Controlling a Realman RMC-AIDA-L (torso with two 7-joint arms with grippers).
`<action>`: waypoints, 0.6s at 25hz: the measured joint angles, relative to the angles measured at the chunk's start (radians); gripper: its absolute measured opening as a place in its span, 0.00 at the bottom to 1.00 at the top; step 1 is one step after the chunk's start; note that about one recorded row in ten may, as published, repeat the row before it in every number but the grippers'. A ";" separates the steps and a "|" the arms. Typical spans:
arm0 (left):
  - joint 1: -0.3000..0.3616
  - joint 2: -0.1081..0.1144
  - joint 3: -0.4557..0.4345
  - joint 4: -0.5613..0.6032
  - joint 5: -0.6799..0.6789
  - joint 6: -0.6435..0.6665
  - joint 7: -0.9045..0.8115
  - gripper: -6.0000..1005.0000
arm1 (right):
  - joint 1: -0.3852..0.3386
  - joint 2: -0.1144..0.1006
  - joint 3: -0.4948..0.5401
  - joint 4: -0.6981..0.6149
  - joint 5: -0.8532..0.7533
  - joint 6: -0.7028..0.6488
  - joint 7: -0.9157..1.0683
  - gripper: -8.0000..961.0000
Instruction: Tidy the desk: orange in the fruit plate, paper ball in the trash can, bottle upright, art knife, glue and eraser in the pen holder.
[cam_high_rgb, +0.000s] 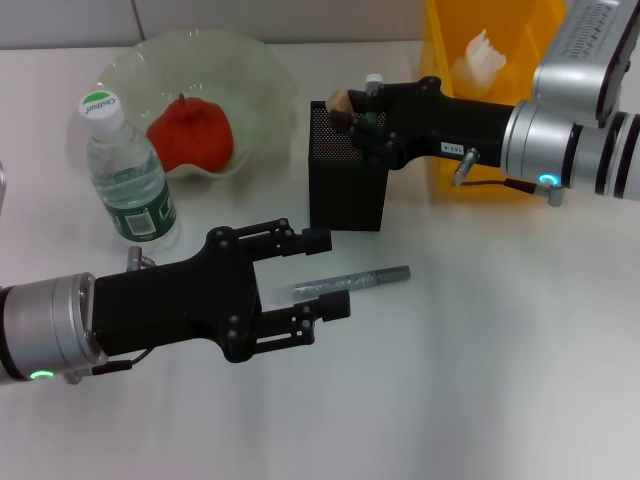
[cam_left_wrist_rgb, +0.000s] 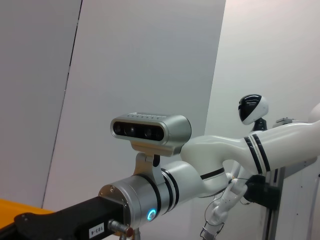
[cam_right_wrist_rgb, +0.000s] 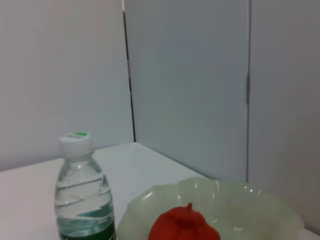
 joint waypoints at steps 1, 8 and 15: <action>0.000 0.000 0.000 0.000 0.000 -0.001 0.000 0.66 | 0.000 -0.001 -0.005 0.000 0.000 0.003 -0.001 0.33; -0.001 0.000 0.000 0.000 0.000 -0.002 0.000 0.66 | 0.002 0.000 -0.023 0.001 -0.001 0.039 -0.004 0.34; 0.002 0.000 0.000 0.000 0.000 -0.003 0.000 0.66 | 0.002 0.000 -0.023 -0.010 -0.001 0.036 -0.005 0.34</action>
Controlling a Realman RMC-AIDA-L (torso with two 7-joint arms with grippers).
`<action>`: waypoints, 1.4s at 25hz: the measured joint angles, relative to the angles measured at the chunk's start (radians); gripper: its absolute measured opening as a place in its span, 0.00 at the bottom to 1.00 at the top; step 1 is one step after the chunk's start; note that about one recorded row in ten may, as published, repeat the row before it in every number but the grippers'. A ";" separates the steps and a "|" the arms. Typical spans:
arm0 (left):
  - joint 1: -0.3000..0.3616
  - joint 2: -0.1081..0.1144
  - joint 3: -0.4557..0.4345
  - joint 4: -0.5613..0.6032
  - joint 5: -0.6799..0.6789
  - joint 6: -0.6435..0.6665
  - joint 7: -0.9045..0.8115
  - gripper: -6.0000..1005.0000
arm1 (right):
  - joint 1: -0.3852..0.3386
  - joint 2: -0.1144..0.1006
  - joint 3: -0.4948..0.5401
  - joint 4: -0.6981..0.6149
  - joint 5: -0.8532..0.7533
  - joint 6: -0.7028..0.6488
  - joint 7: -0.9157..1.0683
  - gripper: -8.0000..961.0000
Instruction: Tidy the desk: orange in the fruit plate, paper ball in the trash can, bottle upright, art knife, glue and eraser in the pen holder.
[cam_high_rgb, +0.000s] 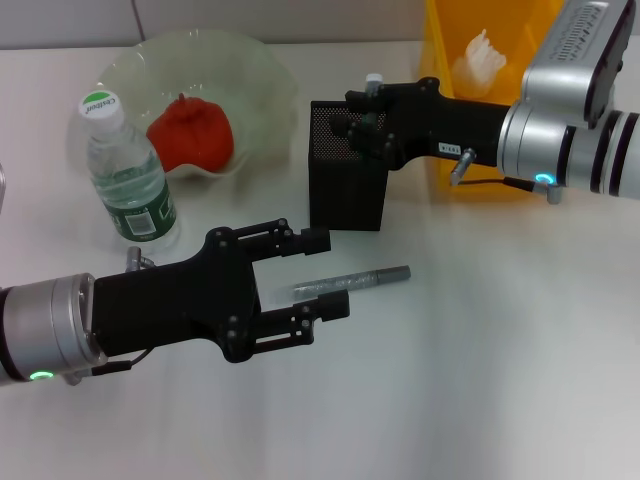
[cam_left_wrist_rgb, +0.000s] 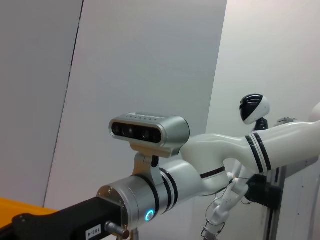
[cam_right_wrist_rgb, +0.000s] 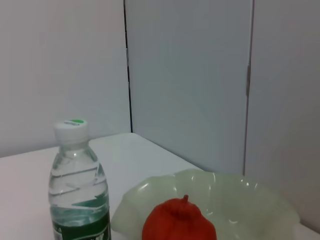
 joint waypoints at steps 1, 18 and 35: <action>0.000 0.000 0.000 0.000 0.000 0.000 0.000 0.66 | -0.003 0.000 0.000 -0.008 0.000 -0.005 0.000 0.34; 0.007 0.000 0.000 -0.001 0.000 0.013 0.012 0.66 | 0.049 -0.095 0.280 -0.835 -0.764 -0.859 0.897 0.39; 0.010 0.000 0.003 -0.011 0.000 0.015 0.027 0.66 | 0.295 -0.005 0.046 -0.675 -1.153 -0.893 0.683 0.60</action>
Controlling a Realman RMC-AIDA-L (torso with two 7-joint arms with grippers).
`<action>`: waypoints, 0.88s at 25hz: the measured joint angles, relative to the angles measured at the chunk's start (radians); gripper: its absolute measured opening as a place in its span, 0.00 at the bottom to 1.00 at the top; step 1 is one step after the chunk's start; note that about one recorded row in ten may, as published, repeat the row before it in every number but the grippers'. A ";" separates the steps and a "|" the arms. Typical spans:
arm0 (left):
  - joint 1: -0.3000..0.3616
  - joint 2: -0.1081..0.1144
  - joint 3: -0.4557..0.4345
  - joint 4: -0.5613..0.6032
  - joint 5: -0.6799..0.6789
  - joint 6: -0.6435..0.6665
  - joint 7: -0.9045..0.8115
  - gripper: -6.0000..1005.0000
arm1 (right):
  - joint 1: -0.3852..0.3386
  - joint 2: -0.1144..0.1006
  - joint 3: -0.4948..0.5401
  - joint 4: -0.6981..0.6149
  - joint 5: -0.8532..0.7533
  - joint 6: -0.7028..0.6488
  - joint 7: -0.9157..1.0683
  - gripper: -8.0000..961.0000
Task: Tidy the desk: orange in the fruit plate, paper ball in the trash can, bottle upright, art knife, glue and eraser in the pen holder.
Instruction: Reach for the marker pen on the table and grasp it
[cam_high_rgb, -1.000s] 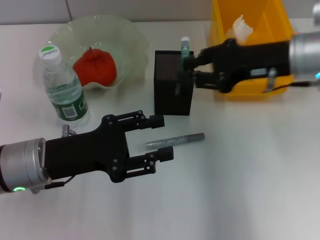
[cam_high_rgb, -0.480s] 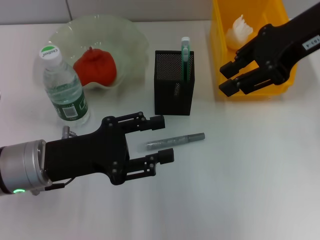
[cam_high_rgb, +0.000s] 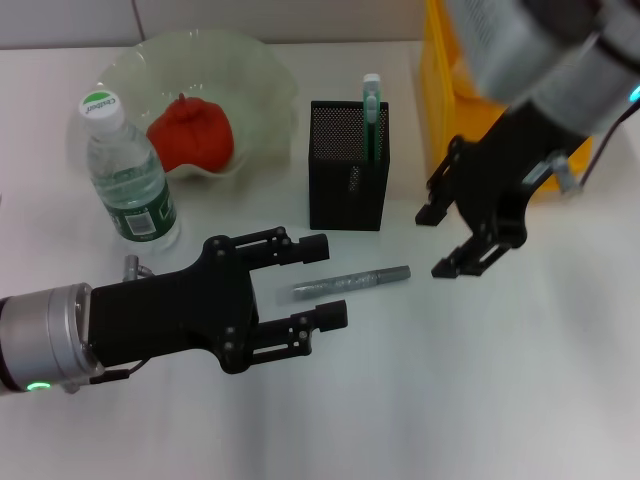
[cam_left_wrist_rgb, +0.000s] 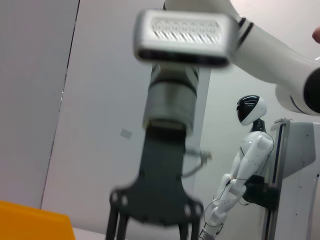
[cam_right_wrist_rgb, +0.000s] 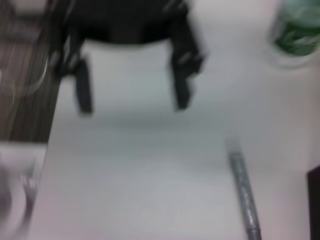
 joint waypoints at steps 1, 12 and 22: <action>0.000 0.000 0.000 0.000 0.000 0.000 0.000 0.66 | -0.007 0.005 -0.041 0.005 -0.005 0.023 -0.026 0.61; 0.000 -0.003 -0.002 -0.002 0.000 -0.006 0.004 0.66 | -0.023 0.007 -0.232 0.104 0.081 0.240 -0.166 0.60; 0.006 0.005 -0.005 -0.031 0.001 -0.010 0.035 0.66 | -0.009 0.009 -0.354 0.219 0.120 0.398 -0.240 0.57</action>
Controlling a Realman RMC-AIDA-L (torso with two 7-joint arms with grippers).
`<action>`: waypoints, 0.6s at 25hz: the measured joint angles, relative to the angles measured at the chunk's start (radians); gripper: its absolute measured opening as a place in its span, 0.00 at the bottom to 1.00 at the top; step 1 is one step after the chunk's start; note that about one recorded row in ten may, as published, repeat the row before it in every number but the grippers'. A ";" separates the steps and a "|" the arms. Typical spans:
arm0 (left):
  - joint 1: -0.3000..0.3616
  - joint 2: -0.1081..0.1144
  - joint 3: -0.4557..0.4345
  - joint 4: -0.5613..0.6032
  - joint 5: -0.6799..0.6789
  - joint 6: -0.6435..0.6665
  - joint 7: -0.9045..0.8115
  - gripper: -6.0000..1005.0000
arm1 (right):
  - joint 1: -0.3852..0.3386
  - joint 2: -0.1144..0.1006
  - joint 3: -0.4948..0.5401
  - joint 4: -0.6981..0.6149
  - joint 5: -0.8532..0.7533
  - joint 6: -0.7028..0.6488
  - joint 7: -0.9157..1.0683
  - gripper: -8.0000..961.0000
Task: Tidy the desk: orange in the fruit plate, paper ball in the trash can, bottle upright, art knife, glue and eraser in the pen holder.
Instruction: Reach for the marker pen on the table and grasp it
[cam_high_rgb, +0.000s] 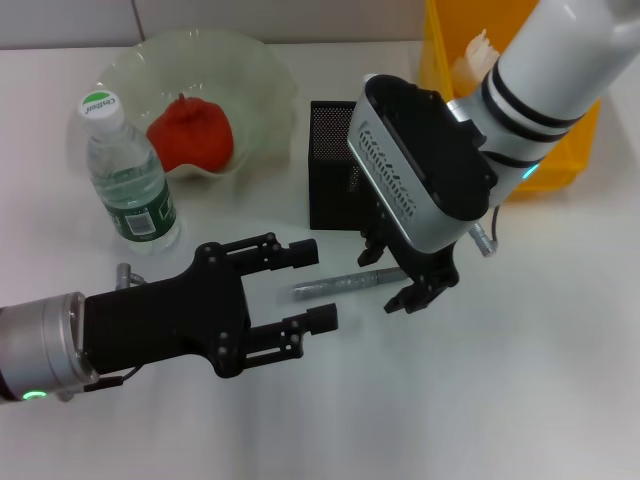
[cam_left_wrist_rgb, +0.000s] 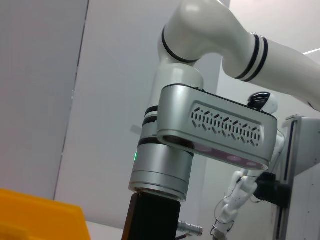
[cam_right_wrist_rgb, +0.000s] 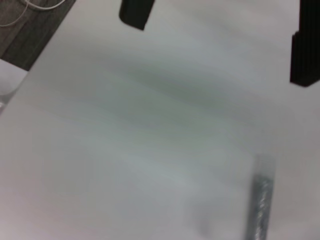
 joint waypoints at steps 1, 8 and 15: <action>0.007 0.001 -0.013 -0.002 0.003 0.000 0.000 0.66 | 0.000 0.000 0.000 0.000 0.000 0.000 0.000 0.57; 0.005 0.000 -0.025 -0.007 0.006 -0.004 0.001 0.66 | 0.011 0.001 -0.044 0.039 0.034 0.092 -0.025 0.55; 0.001 -0.003 -0.024 -0.007 0.005 -0.011 0.001 0.66 | 0.030 0.004 -0.082 0.109 0.074 0.154 -0.046 0.53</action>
